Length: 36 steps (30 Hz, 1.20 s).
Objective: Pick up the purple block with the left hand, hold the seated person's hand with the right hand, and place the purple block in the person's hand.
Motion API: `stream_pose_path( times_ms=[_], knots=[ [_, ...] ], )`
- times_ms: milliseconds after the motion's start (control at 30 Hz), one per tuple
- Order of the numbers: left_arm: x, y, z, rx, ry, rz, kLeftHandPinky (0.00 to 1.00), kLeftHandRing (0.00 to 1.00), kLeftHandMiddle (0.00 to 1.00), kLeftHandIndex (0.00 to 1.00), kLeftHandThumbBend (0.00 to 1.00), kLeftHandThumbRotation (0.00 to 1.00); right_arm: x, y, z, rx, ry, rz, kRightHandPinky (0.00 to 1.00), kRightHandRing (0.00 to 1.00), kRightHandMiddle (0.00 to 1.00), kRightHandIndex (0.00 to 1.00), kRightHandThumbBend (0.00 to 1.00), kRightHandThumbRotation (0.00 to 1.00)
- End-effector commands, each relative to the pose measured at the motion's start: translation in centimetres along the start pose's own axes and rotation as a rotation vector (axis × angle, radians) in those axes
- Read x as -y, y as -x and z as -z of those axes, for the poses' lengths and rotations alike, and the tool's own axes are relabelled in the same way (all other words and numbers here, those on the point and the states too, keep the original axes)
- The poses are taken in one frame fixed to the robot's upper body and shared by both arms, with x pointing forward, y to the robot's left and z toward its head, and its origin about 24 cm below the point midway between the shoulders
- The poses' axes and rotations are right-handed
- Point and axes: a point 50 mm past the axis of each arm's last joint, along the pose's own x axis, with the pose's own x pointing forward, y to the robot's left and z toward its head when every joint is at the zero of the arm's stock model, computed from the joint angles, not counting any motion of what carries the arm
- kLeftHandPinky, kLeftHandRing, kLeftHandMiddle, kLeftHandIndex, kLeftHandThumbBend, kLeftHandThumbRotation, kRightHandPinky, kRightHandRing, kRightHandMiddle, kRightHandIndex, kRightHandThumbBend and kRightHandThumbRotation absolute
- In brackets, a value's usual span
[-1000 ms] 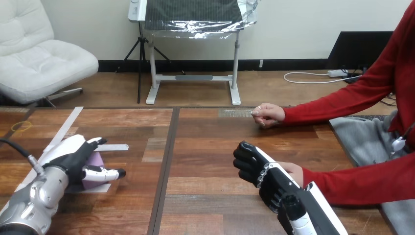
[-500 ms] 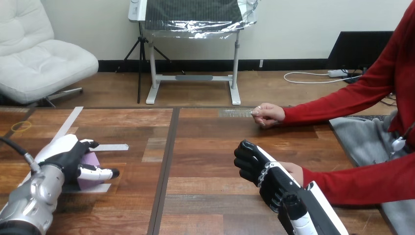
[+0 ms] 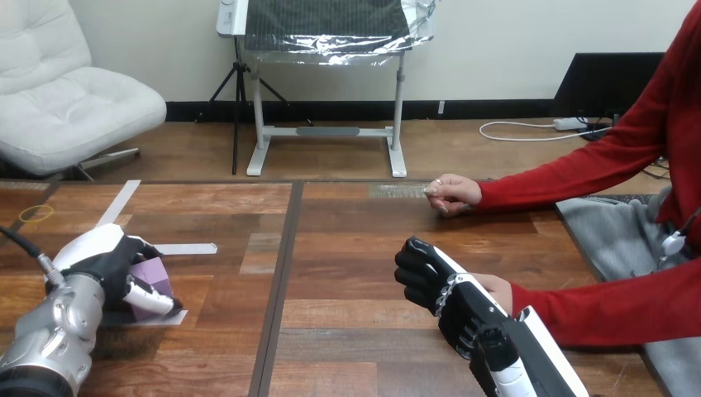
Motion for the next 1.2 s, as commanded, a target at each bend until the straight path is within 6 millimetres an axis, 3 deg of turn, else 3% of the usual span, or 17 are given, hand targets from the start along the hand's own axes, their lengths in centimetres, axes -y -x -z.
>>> stream_pose_path(
  times_ms=[0,200,400,1167],
  knots=[
    [-3.6,-0.27,-2.36,0.068,0.025,-0.134,0.56,0.68,0.74,0.71,0.76,0.01,0.48,-1.55,-1.11,0.084,0.022,-0.004,0.93,0.92,0.92,0.93,0.72,1.0],
    [-3.6,-0.22,-2.42,0.072,0.057,-0.156,0.47,0.55,0.62,0.62,0.73,0.0,0.49,-1.6,-1.15,0.089,0.026,-0.006,0.93,0.92,0.92,0.93,0.71,1.0],
    [-3.53,-0.19,-2.48,0.071,0.068,-0.171,0.43,0.5,0.55,0.54,0.69,0.0,0.49,-1.62,-1.15,0.088,0.022,-0.004,0.93,0.92,0.92,0.93,0.71,1.0],
    [-3.5,0.09,-2.87,0.088,0.076,-0.195,0.4,0.48,0.53,0.49,0.7,0.0,0.89,-1.73,-1.08,0.089,0.045,0.006,0.92,0.92,0.92,0.93,0.72,1.0]
  ],
)
